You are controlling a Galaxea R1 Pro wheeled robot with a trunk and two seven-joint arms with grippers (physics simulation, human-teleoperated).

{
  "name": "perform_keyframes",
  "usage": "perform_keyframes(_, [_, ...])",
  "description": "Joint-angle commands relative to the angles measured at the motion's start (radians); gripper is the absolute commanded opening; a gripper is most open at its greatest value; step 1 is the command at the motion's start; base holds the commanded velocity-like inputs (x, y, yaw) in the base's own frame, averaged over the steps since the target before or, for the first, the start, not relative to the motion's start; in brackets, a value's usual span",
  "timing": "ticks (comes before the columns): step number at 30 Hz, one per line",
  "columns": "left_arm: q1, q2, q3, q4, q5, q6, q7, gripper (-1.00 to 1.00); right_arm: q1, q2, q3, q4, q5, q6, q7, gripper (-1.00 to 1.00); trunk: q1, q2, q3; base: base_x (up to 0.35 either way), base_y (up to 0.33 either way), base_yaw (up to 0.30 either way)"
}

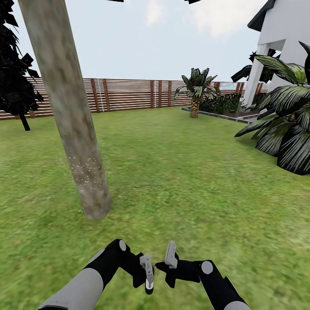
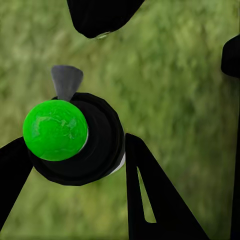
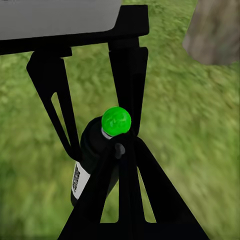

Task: In the garden, pick up the pesticide atomizer on the floor and spray pesticide onto both trees until each tree trunk is fully covered.

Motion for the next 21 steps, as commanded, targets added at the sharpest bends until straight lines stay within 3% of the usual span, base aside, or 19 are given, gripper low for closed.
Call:
perform_keyframes(1, [0.000,0.000,0.000,0.001,0.001,0.000,-0.001,-1.00,0.000,0.000,0.000,0.000,0.000,0.000,0.000,-1.00,0.000,0.000,0.000,0.000,0.000,0.000])
perform_keyframes(11, [0.000,0.000,0.000,0.005,0.001,-0.001,-0.045,-1.00,0.000,0.000,0.000,0.000,0.000,0.001,0.000,-1.00,0.000,0.000,0.000,0.000,0.000,0.000])
perform_keyframes(16, [0.000,0.000,0.000,0.004,0.036,-0.030,-0.046,-1.00,0.000,0.000,0.000,0.000,0.000,0.001,0.000,-1.00,0.000,0.000,0.000,0.000,0.000,0.000])
perform_keyframes(21, [0.000,0.000,0.000,0.005,0.041,-0.050,-0.046,-1.00,0.000,0.000,0.000,0.000,0.000,0.001,0.000,-1.00,0.000,0.000,0.000,0.000,0.000,0.000])
